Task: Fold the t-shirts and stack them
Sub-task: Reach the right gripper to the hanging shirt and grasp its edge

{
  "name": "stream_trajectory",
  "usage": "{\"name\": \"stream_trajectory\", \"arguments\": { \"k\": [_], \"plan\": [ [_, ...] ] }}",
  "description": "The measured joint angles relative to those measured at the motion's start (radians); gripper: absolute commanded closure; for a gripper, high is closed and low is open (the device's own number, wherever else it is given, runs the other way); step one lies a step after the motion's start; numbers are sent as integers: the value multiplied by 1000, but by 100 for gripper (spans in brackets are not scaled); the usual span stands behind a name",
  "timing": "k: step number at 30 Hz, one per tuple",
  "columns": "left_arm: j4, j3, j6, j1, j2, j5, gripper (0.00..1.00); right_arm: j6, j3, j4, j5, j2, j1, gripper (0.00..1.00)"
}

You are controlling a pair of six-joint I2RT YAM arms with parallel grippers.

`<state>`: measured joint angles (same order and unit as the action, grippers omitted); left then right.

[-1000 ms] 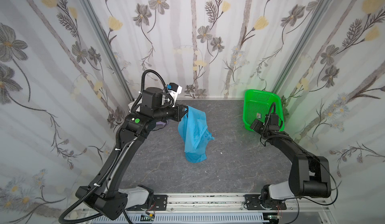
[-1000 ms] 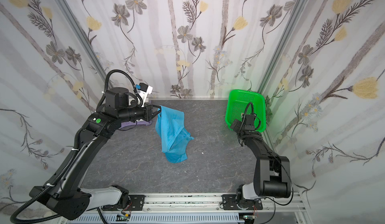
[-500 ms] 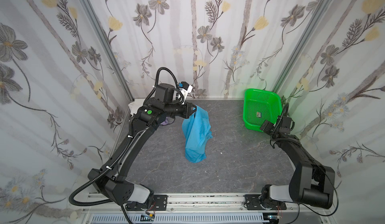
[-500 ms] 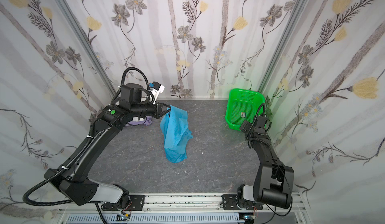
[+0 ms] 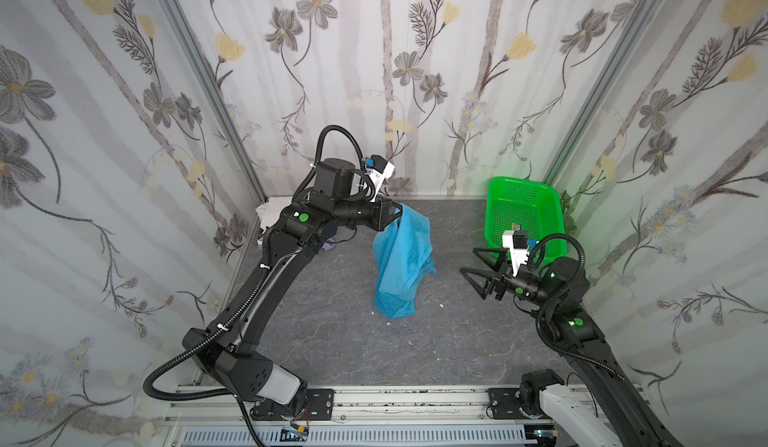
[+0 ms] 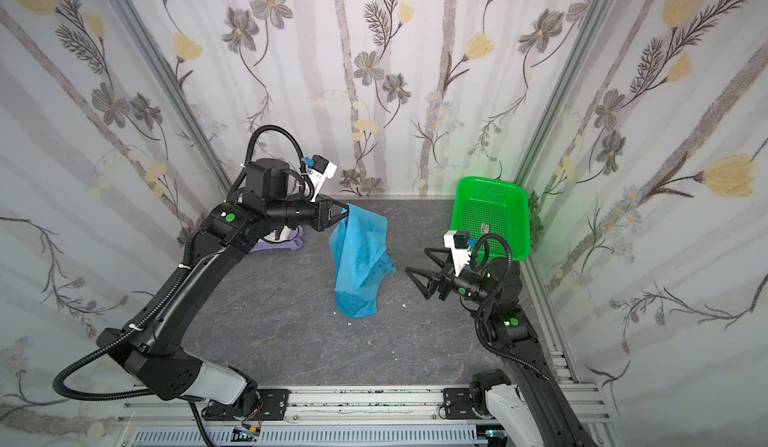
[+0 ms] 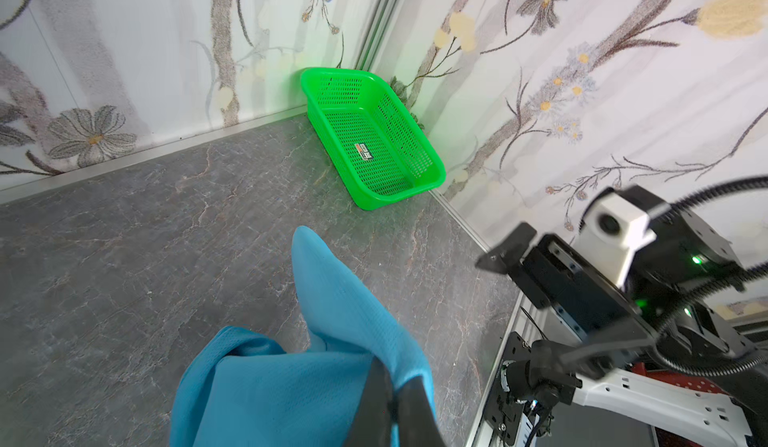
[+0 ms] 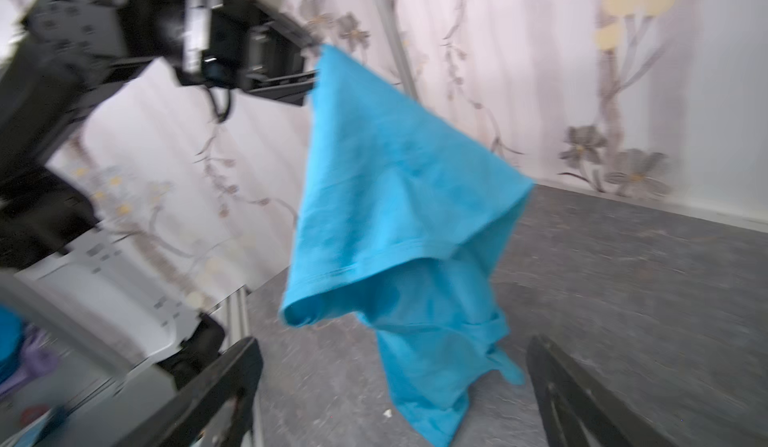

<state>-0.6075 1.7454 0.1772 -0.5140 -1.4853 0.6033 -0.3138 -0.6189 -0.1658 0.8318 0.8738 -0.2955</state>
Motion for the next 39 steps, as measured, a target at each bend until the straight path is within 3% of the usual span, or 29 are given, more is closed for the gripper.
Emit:
{"name": "stream_trajectory", "arguments": {
  "k": [5,9,14,16,19,23,24,27,28,35,39],
  "plan": [
    [68,-42,57,-23,23,-35,100,-76,64,-91,-9,-4,-180,8],
    [117,-70,85,-41,47,-54,100,-118,55,-171,-90,117,-288,21],
    [164,-120,112,-51,79,-81,100,-180,9,-256,-198,288,-346,35],
    [184,-151,119,-54,95,-98,100,-203,-29,-289,-214,347,-367,49],
    [200,-186,137,-54,112,-106,100,-219,-77,-323,-237,402,-381,98],
    [204,-203,136,-54,127,-145,100,-246,-105,-297,-286,393,-383,100],
    [201,-203,134,-53,132,-165,91,-246,-107,-280,-297,366,-383,100],
    [181,-198,100,-41,146,-224,6,-239,-182,-190,-341,306,-374,100],
    [172,-193,93,-30,150,-247,0,-224,-229,-159,-351,296,-369,100],
    [93,-182,114,175,186,-347,0,-131,-579,62,-417,357,-343,100],
    [47,-220,137,284,224,-333,0,-116,-705,114,-462,417,-322,100]
  ]
}}
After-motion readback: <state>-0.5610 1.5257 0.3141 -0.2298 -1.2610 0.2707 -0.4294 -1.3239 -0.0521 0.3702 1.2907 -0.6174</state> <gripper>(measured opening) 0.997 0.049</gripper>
